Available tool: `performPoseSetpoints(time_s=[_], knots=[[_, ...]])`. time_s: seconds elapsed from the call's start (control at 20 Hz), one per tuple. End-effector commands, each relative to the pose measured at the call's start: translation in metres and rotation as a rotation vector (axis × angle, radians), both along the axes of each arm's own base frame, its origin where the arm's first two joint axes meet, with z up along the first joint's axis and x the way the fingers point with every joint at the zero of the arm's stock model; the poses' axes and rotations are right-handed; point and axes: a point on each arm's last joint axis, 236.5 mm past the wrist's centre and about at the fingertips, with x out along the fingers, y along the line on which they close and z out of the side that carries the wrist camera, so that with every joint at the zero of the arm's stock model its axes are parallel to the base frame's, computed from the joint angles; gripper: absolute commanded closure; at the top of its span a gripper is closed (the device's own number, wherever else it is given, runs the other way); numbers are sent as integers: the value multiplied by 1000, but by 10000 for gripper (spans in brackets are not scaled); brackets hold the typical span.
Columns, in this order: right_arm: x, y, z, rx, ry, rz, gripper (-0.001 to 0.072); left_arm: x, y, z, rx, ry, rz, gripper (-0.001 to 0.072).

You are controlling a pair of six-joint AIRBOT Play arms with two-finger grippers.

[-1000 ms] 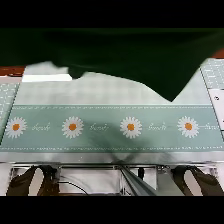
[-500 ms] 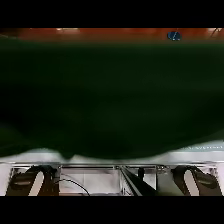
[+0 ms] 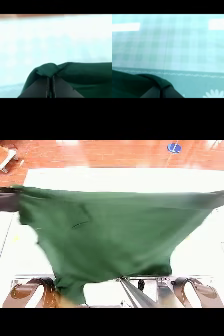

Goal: Fold the shirts.

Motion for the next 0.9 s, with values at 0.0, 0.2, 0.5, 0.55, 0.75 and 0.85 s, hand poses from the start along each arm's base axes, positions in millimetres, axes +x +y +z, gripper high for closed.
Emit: performPoseSetpoints(time_s=[0.0,0.2,0.5,0.55,0.75,0.85], knots=[[68,-14,-84,62,157,14,685,57,-18,-97,-151,182,33,690],[143,-27,-170,176,309,-14,685,127,-14,-169,-165,316,82,689],[226,-30,-228,328,395,-27,685,206,-24,-216,-174,447,50,689],[232,-30,-231,339,401,-25,685,209,-29,-219,-190,475,36,689],[226,-24,-235,347,444,20,685,199,-35,-204,-170,545,-73,689],[216,-23,-227,328,476,61,685,183,-31,-179,-169,595,-111,689]])
